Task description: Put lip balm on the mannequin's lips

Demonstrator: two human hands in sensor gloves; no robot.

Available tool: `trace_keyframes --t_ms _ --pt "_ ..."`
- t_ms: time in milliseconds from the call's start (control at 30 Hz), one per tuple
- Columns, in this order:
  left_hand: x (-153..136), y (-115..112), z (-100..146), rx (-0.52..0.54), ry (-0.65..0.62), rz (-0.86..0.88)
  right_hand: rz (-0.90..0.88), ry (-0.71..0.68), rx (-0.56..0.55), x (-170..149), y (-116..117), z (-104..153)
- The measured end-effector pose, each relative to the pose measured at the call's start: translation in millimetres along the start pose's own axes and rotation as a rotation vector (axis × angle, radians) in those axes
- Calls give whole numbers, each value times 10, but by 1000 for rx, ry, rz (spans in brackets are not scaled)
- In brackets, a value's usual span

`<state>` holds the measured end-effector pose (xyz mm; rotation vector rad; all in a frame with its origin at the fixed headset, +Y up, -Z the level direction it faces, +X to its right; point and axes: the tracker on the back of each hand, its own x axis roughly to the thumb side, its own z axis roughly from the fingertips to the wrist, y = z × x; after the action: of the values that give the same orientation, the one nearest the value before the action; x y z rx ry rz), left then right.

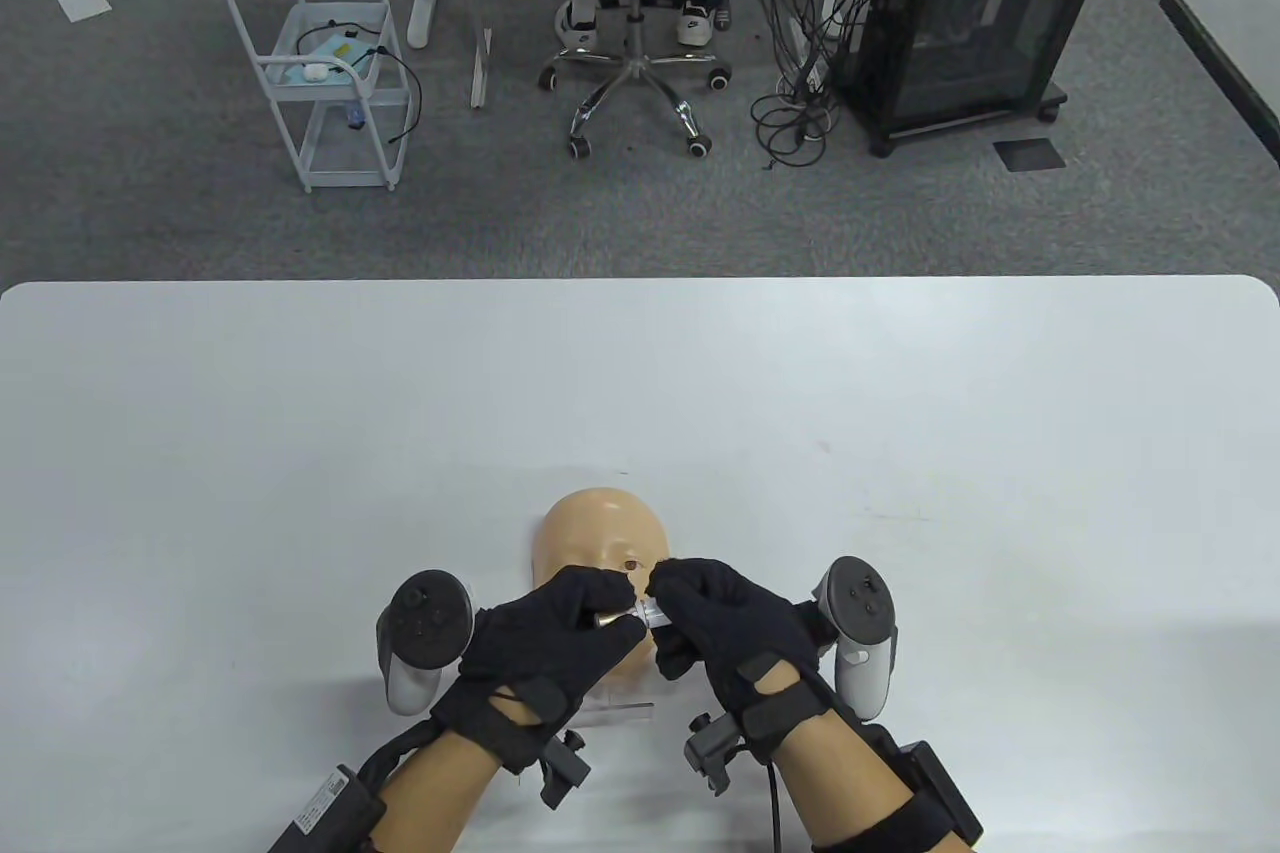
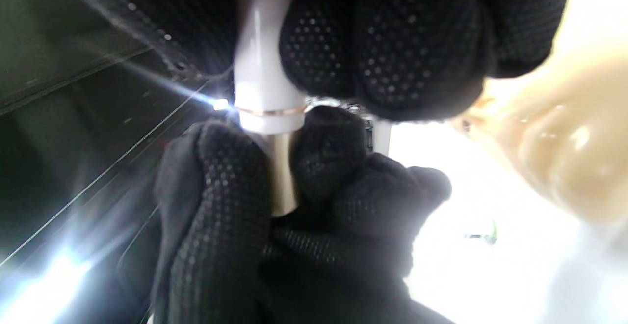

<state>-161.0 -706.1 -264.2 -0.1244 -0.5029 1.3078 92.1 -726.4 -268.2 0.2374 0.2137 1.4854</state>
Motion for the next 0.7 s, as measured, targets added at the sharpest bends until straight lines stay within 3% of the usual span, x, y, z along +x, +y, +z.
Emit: trace_keyframes --t_ms 100,200,333,467,700 --pt "-89 61 2 -7 81 186 160 -256 52 136 79 17" --pt "-162 96 -13 -95 145 311 369 -449 116 275 145 70" --pt "-177 92 -15 -73 142 298 269 -413 157 243 164 63" --pt "-162 66 -15 -64 129 283 284 -283 30 157 82 33" --pt "-220 80 -20 -51 154 241 250 -227 64 129 59 0"
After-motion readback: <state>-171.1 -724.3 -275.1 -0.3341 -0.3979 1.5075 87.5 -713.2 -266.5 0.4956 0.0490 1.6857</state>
